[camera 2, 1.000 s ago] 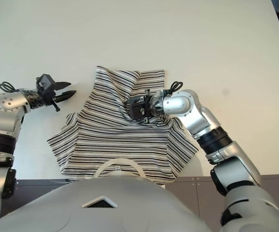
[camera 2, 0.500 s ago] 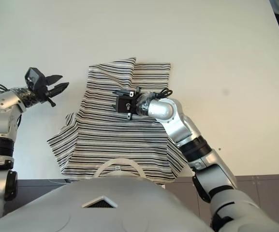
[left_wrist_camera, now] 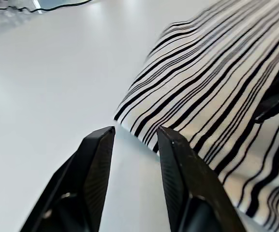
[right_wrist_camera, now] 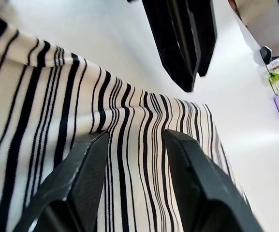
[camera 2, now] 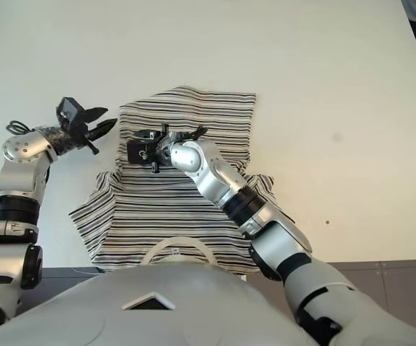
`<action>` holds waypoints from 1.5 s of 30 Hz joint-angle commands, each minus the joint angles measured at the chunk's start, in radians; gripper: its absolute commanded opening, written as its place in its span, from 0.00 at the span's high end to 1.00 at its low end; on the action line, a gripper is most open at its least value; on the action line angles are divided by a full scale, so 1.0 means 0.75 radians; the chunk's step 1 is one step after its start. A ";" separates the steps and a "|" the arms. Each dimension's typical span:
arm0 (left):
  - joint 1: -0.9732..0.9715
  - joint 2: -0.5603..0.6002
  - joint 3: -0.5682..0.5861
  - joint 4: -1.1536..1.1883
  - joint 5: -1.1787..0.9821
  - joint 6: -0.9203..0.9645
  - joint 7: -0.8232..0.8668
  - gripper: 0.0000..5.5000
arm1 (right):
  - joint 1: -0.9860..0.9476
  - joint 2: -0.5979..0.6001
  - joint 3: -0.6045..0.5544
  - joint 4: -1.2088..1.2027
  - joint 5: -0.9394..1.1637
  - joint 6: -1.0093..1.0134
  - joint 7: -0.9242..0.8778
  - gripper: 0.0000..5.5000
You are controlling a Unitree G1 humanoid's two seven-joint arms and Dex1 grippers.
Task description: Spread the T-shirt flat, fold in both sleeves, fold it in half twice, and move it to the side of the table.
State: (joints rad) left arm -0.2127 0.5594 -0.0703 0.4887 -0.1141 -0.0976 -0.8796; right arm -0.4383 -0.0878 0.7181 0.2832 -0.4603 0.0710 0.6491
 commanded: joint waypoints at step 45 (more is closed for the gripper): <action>-0.401 -0.049 -0.027 0.745 0.403 -0.630 0.909 0.60 | -0.131 -0.035 -0.066 0.099 -0.028 -0.102 -0.025 0.61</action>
State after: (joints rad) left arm -0.4890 0.5036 -0.1306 1.0480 0.2214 -0.5795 -0.2068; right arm -0.5309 -0.1519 0.7057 0.3386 -0.4718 -0.0017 0.7185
